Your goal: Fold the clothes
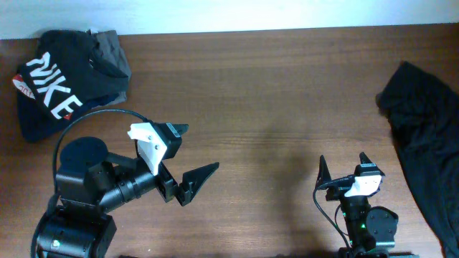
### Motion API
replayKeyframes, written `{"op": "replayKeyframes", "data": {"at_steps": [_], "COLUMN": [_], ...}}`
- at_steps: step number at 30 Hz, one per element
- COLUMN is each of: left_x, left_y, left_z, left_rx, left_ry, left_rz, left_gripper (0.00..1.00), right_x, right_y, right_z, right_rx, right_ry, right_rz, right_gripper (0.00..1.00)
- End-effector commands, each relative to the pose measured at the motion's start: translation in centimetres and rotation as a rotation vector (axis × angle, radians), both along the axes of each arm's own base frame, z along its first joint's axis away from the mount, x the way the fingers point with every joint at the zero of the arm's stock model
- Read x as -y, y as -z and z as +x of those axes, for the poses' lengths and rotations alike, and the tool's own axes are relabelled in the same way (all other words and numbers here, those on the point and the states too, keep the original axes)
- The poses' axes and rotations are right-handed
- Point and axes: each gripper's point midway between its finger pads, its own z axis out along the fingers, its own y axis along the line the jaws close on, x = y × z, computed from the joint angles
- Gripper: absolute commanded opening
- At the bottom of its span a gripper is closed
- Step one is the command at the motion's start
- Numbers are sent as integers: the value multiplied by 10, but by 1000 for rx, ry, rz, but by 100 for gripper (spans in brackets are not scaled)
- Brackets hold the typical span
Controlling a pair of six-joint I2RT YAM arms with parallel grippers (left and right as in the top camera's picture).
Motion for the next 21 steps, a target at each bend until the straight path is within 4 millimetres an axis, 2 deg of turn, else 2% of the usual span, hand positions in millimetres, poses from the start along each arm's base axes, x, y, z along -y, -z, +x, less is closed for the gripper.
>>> {"op": "replayKeyframes", "data": {"at_steps": [1, 21], "left_x": [1, 1], "left_y": [1, 4], "left_z": [0, -1], "left_rx": [-11, -25], "left_ry": [-2, -1], "left_rz": [-5, -2], "left_gripper": [99, 99], "right_x": [4, 4], "right_y": [2, 2], "right_z": [0, 0], "right_rx": [-2, -2], "right_ry": [23, 23], "right_rz": [10, 10], "right_gripper": [99, 99]}}
